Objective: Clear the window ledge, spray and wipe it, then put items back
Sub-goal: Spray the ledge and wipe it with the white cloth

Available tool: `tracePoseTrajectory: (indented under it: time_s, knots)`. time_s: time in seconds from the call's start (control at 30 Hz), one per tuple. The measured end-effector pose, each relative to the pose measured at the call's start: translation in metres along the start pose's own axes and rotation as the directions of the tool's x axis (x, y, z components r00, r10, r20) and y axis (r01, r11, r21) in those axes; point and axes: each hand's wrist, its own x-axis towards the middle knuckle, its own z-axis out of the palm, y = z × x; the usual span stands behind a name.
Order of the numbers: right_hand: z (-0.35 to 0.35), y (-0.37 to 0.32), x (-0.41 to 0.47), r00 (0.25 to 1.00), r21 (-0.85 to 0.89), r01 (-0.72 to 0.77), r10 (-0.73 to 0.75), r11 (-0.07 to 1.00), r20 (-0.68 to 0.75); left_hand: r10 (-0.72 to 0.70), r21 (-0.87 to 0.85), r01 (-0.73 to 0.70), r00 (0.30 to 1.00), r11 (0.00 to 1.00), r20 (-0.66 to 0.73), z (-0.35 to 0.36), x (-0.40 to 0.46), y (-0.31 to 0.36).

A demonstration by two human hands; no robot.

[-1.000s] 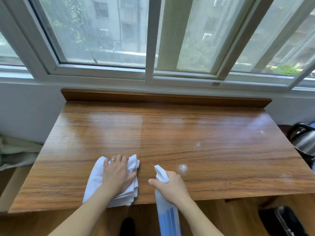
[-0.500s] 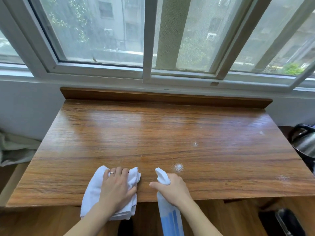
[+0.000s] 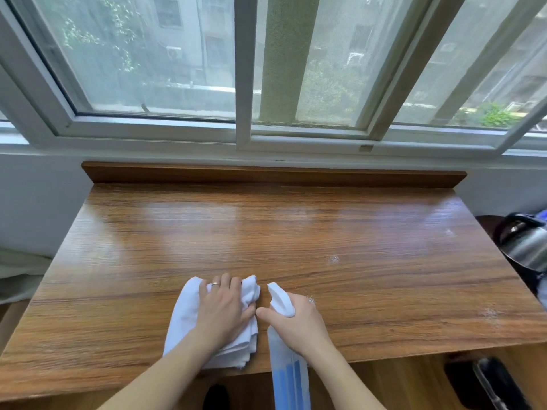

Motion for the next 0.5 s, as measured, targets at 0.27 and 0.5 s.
tracePoseTrajectory:
  time_s: [0.27, 0.5]
  knots:
    - [-0.014, 0.009, 0.000, 0.998, 0.018, -0.030, 0.031, 0.999, -0.058, -0.049, 0.034, 0.048, 0.998, 0.998, 0.038, 0.004, 0.072, -0.002]
    - [-0.022, 0.018, -0.002, 0.994, 0.011, -0.035, 0.036, 0.999, -0.104, -0.065, 0.011, 0.064, 0.993, 0.998, 0.095, -0.001, 0.046, 0.006]
